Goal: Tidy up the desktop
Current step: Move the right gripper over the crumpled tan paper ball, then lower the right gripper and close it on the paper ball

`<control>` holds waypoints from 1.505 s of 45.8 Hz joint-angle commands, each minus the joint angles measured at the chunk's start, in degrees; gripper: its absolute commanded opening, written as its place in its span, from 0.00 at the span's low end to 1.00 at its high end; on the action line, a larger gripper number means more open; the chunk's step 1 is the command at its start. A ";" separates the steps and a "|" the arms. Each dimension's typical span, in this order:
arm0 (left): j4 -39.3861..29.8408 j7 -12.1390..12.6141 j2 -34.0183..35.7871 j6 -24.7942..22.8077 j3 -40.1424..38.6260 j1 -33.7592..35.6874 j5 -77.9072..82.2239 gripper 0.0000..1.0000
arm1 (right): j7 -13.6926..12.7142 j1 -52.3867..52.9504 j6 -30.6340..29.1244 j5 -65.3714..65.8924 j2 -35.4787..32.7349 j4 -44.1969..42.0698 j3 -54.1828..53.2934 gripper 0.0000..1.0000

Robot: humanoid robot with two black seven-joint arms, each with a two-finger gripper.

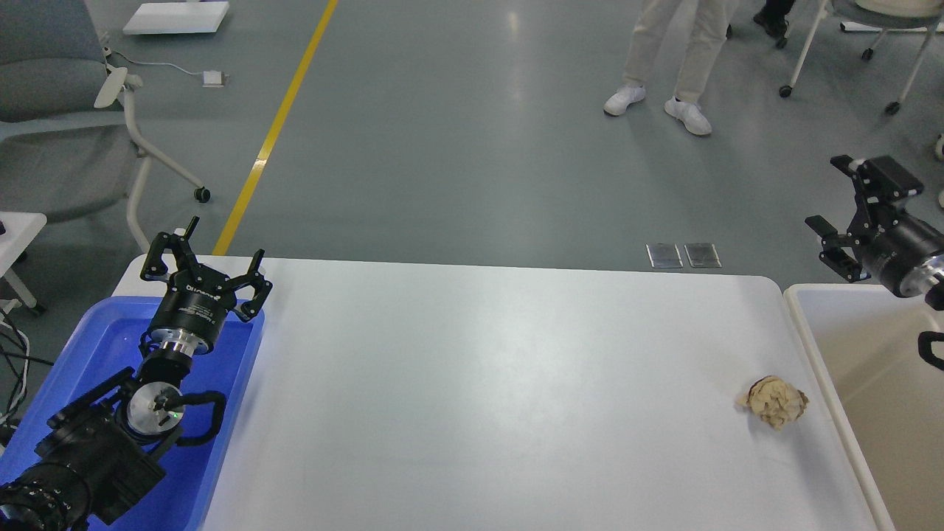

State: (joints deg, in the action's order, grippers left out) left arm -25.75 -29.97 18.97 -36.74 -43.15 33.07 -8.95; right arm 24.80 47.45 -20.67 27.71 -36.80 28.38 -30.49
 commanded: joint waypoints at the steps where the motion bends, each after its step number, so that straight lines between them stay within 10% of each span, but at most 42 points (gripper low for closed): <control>1: 0.00 0.00 0.02 0.00 0.00 0.06 -0.01 1.00 | 1.13 7.22 0.10 26.23 -4.86 4.92 8.51 0.99; 14: 0.00 0.00 0.02 0.00 0.00 -0.03 -0.01 1.00 | 2.62 12.05 0.19 47.15 -11.45 19.43 19.76 0.99; 46: 0.00 0.00 0.02 0.00 0.00 -0.03 -0.01 1.00 | 5.52 23.74 16.80 68.70 -0.82 15.39 61.07 0.99; 69: 0.00 0.00 -0.07 0.00 0.00 0.06 -0.01 1.00 | 5.52 16.89 20.32 67.91 2.78 11.09 61.61 0.99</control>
State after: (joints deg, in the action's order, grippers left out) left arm -25.75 -29.97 18.95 -36.74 -43.15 33.09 -8.97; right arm 30.25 67.66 -2.84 95.90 -35.78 41.06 30.53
